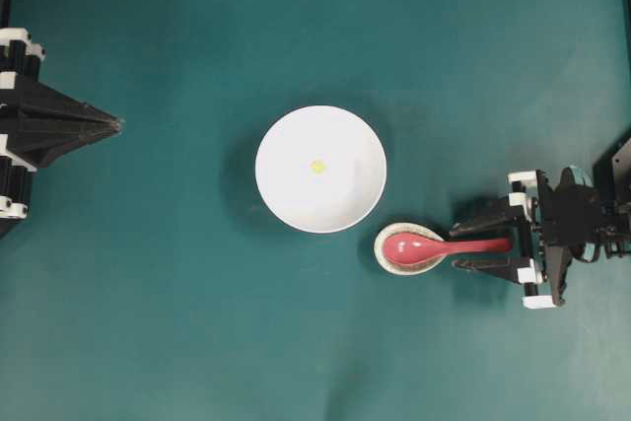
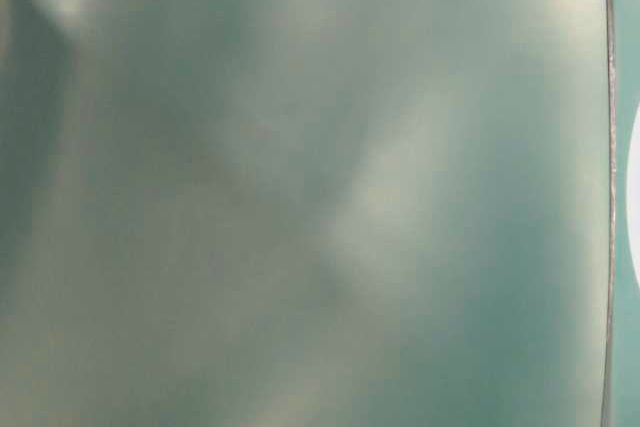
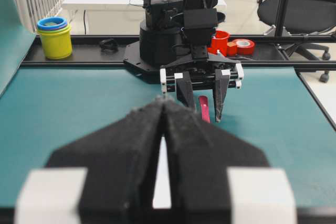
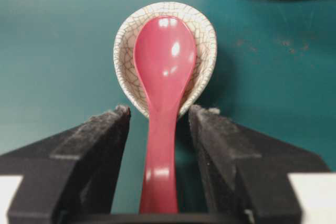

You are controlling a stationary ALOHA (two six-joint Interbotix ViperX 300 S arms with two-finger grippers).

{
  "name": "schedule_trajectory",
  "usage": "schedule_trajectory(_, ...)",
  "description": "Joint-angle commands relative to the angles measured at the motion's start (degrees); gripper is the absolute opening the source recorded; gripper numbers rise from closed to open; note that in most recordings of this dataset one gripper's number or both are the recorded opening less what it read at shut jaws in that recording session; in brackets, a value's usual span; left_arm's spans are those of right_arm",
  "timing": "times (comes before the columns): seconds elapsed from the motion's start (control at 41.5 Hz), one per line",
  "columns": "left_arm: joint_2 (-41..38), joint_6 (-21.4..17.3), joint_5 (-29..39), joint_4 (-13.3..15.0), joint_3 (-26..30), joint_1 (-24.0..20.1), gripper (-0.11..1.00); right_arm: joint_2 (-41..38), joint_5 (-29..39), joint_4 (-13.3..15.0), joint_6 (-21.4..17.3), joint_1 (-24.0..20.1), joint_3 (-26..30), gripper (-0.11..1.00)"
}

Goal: Scoop the yellow hexagonal prism block from the bowl with a spoon using the right arm.
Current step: 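Close the right gripper on the red spoon's handle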

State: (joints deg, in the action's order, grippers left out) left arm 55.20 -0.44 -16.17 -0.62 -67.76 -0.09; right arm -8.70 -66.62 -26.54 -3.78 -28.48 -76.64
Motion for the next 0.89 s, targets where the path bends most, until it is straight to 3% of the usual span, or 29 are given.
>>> schedule_trajectory(0.0,-0.53,-0.09,0.00,-0.18,0.88,0.00,0.00,0.62,-0.26,-0.18,0.18,-0.35,0.26,0.56)
schedule_trajectory(0.265,-0.53,0.00,0.26,-0.18,0.88,-0.09,0.00,0.62,0.70,-0.18,0.18,-0.35,0.35,0.55)
schedule_trajectory(0.554,-0.53,0.00,0.26,-0.18,0.88,-0.09,0.00,0.62,0.79,-0.18,0.18,-0.35,0.35,0.35)
schedule_trajectory(0.866,-0.53,-0.09,0.26,-0.18,0.79,0.00,0.00,0.79,0.26,-0.18,0.09,-0.35,0.44,0.24)
